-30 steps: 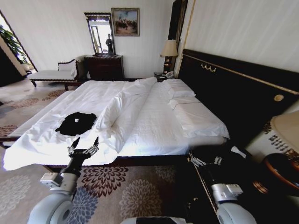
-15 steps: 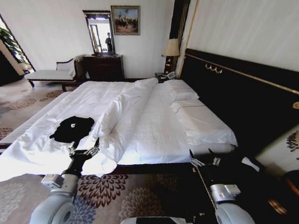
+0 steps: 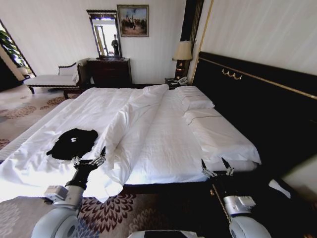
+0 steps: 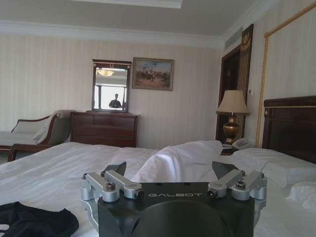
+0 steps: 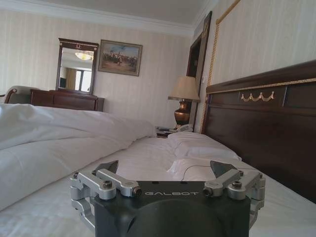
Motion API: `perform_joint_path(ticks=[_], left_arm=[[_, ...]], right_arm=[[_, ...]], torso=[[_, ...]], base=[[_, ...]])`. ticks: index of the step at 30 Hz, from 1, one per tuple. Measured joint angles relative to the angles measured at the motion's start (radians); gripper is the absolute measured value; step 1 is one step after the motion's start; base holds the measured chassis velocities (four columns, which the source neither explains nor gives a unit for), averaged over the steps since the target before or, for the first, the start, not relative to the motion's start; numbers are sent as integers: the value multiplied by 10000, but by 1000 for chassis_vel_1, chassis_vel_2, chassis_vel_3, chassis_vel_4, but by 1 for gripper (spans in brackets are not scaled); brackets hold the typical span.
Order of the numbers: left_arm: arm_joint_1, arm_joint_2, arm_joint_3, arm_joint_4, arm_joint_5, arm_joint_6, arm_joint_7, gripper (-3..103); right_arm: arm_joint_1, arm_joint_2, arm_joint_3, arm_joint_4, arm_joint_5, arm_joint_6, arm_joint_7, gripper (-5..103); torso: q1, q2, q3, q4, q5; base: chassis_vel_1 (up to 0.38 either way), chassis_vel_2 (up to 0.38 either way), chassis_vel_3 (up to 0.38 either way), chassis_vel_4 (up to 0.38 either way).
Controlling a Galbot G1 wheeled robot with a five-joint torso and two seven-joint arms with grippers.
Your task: Fold the clothes on the bed.
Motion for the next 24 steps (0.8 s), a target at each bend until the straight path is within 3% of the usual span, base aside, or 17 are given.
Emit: perform_joint_path(ticks=[24], left_arm=[[-35,144,-5,-52,-17,75,-92,99]], right_arm=[[142,106,-95,-124,-1,49,-39,100]], torso=[[-2,1,-1,0,0]], base=[[-109,111,116,-113]])
